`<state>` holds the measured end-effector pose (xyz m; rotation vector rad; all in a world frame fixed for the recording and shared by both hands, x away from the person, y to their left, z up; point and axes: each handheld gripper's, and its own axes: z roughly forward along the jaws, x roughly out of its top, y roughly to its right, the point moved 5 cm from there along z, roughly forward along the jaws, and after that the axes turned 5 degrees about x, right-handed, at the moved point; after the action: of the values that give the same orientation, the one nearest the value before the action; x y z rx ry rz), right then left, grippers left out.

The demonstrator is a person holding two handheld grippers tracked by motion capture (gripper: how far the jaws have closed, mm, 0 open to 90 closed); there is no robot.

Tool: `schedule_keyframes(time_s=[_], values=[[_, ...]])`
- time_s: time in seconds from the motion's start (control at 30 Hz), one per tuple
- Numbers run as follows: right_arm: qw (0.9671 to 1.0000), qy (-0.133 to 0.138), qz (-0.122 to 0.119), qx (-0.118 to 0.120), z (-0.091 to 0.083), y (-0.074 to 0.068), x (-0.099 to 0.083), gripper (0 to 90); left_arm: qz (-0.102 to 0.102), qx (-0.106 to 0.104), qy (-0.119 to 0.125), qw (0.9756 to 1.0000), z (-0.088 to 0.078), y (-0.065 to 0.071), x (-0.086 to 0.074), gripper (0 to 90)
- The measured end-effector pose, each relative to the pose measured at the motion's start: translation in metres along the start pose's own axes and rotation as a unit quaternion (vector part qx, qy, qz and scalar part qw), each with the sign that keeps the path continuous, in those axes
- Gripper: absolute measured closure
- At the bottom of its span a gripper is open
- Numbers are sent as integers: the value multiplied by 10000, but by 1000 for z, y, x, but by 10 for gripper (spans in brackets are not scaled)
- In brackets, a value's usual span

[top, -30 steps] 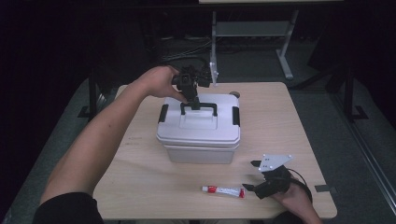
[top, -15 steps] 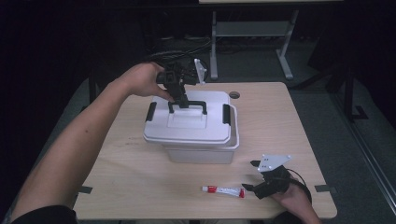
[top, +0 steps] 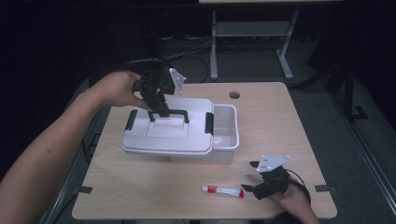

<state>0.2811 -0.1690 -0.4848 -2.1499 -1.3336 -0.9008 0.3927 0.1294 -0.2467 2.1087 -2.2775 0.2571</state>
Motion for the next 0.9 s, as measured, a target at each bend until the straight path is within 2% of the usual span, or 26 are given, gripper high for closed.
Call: schedule_keyframes(time_s=[0.13,0.53,0.6,0.63,0.9], values=[[10000,-20,9,-5,2,-1,0,148,-37,34,66,10000,-2,11,-15,845],[9999,-134,-28,-25,5,-4,2,148,-314,151,157,9993,-8,41,-68,845],[9999,-140,-54,-50,4,-4,4,148,-411,183,180,9988,-8,48,-81,845],[9999,-140,-54,-50,4,-4,4,148,-411,183,180,9988,-8,48,-81,845],[9996,-206,-170,-84,2,-6,11,148,-609,216,196,9977,-1,63,-117,845]])
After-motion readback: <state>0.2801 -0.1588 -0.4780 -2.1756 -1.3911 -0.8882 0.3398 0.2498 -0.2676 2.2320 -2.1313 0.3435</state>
